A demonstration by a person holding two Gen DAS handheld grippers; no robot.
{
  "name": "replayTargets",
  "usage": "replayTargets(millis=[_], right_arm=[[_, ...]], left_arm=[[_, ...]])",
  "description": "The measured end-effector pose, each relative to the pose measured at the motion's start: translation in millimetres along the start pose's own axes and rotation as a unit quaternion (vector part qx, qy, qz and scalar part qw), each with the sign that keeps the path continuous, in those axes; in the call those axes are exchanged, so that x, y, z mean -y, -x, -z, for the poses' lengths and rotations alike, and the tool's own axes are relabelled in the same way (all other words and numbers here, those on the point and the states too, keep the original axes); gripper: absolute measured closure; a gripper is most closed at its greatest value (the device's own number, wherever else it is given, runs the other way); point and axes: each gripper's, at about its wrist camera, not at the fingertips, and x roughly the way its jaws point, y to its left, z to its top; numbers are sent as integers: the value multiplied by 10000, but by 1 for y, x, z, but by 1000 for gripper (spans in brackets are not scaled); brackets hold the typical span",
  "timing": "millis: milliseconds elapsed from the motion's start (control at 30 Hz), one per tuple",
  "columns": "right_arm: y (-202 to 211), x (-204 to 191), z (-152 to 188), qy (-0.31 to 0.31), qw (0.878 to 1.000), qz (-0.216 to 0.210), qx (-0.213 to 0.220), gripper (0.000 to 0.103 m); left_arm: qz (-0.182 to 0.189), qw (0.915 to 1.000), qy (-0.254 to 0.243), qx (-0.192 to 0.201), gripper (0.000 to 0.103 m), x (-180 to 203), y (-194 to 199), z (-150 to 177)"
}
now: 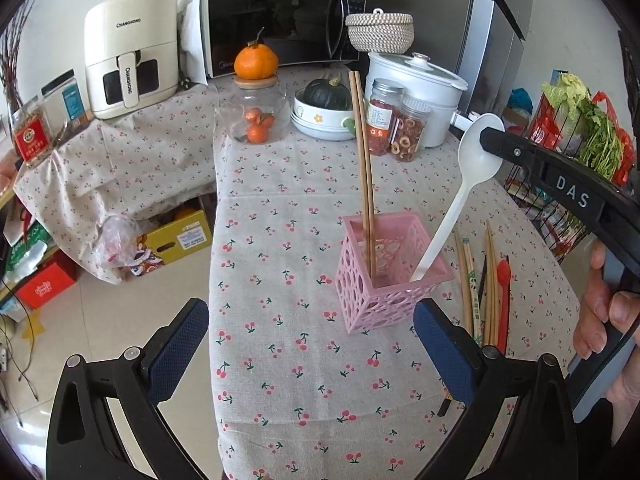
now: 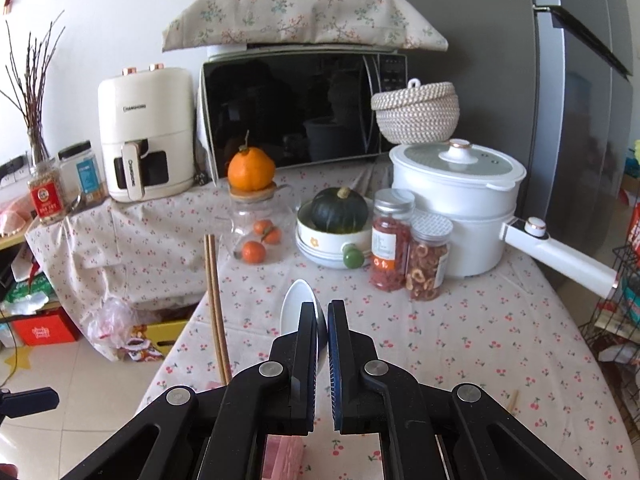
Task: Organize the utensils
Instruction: 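Carry the white spoon into the pink basket and open the right tool, then reach the left tool to a single bamboo chopstick and grasp it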
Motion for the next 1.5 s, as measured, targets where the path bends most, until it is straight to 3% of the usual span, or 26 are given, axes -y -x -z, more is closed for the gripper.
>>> replayTargets(millis=[167, 400, 433, 567, 833, 1133, 1500], right_arm=[[-20, 3, 11, -37, 9990, -8, -449, 98], [-26, 14, 14, -400, 9967, -265, -661, 96], [-25, 15, 13, -442, 9963, -310, -667, 92], [-19, 20, 11, -687, 9938, -621, -615, 50], [6, 27, 5, -667, 9943, -758, -352, 31], [21, 66, 18, -587, 9960, -376, -554, 22], [32, 144, 52, -854, 9868, 423, -1307, 17]], left_arm=[[9, 10000, -7, -48, 0, 2, -1, 0], [-20, 10000, 5, -26, 0, 3, 0, -1], [-39, 10000, 11, -12, 0, 3, 1, -1], [-49, 10000, 55, 44, 0, 4, 3, -1], [204, 9996, 168, 20, 0, 8, 4, 1], [389, 9992, -5, -28, 0, 30, 3, 10], [581, 9931, -892, -484, 0, 101, -10, 32]])
